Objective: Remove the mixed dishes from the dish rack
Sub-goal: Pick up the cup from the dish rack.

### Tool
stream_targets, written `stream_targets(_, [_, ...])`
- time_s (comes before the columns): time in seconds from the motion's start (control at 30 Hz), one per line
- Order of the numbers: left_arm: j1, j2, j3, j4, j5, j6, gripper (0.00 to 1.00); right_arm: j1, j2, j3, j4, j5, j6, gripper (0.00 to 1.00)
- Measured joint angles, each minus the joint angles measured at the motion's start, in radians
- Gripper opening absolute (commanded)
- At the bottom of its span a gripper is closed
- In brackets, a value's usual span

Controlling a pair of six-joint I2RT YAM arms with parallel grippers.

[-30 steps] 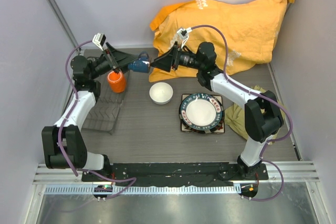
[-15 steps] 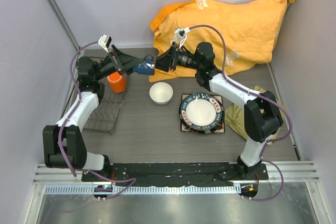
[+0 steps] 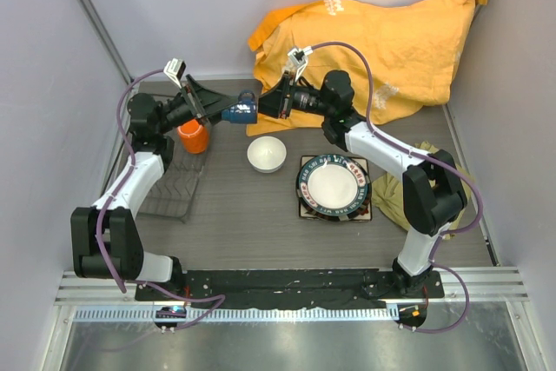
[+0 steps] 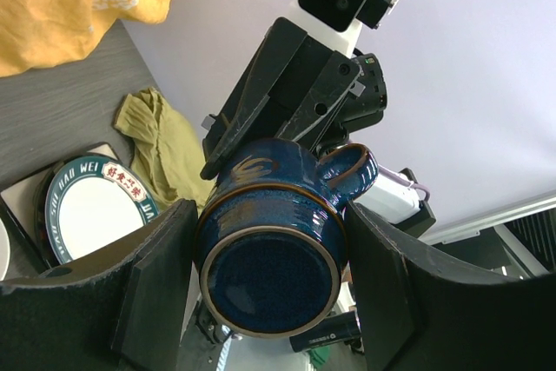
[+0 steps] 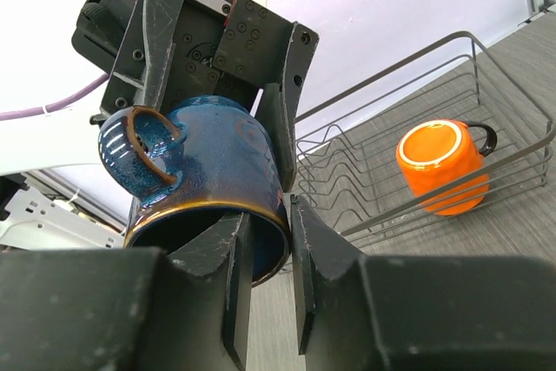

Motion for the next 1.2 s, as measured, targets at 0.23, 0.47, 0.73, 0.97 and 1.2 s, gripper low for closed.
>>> stream_targets(0.23, [0.0,0.0,0.0,-0.012,0.001,0.005,0.4,0.0,0.0,-0.003,-0.002,0.003,-0.018,0.01])
stream_targets(0.47, [0.016,0.0,0.0,-0.037,0.013,0.021,0.71,0.002,0.0,-0.015,-0.005,0.002,-0.037,0.01])
stream_targets(0.73, [0.073,0.004,0.0,-0.049,0.015,0.079,0.82,0.002,-0.005,-0.028,-0.017,-0.01,-0.034,0.01])
stream_targets(0.97, [0.085,0.032,0.0,-0.089,0.012,0.138,0.87,0.002,-0.036,-0.056,-0.018,-0.02,-0.036,0.01])
stream_targets(1.2, [0.106,0.041,0.011,-0.215,0.004,0.278,0.89,0.002,-0.074,-0.058,-0.15,-0.005,-0.147,0.01])
